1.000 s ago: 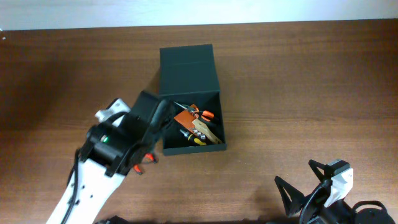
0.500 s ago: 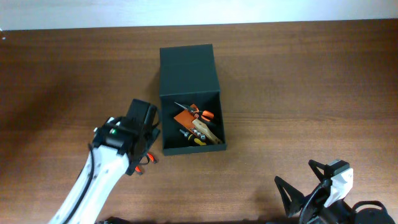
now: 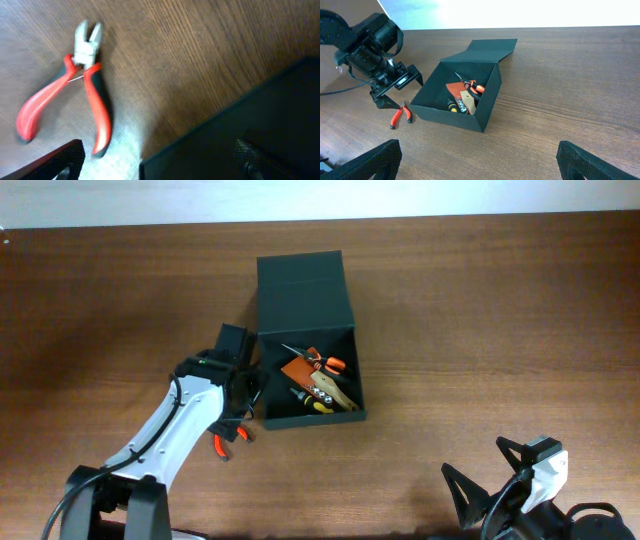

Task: Pack container
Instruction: 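Move the left gripper down to the red-handled pliers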

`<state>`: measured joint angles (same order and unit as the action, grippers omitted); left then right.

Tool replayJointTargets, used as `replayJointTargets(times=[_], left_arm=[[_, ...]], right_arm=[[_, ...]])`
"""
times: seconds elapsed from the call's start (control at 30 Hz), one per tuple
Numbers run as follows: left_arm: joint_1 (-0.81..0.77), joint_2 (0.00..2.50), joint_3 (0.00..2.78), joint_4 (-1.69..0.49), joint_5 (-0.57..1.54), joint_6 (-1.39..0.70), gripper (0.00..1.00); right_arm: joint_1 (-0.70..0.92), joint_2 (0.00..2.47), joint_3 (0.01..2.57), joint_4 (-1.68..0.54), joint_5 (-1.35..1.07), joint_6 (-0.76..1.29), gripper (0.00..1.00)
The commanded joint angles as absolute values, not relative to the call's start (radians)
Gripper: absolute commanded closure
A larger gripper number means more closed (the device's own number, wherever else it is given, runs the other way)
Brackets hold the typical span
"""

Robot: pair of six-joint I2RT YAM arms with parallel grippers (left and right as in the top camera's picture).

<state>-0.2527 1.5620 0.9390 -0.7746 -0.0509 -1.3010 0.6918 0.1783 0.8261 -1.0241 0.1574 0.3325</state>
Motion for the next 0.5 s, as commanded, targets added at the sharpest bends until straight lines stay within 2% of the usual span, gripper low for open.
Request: replayJointTargets(times=[0.0, 0.33, 0.47], left_arm=[[-0.252, 1.573, 0.871, -0.727, 0.015, -1.286, 0.05], [-0.246, 1.573, 0.79, -0.691, 0.05, -1.287, 0.11], [-0.213, 1.573, 0.776, -0.691, 0.08, -1.286, 0.26]], right_arm=[[0.694, 0.172, 0.825, -1.021, 0.17, 0.331, 0.01], [0.694, 0.172, 0.825, -1.021, 0.17, 0.331, 0.01], [0.694, 0.172, 0.825, -1.021, 0.17, 0.331, 0.01]])
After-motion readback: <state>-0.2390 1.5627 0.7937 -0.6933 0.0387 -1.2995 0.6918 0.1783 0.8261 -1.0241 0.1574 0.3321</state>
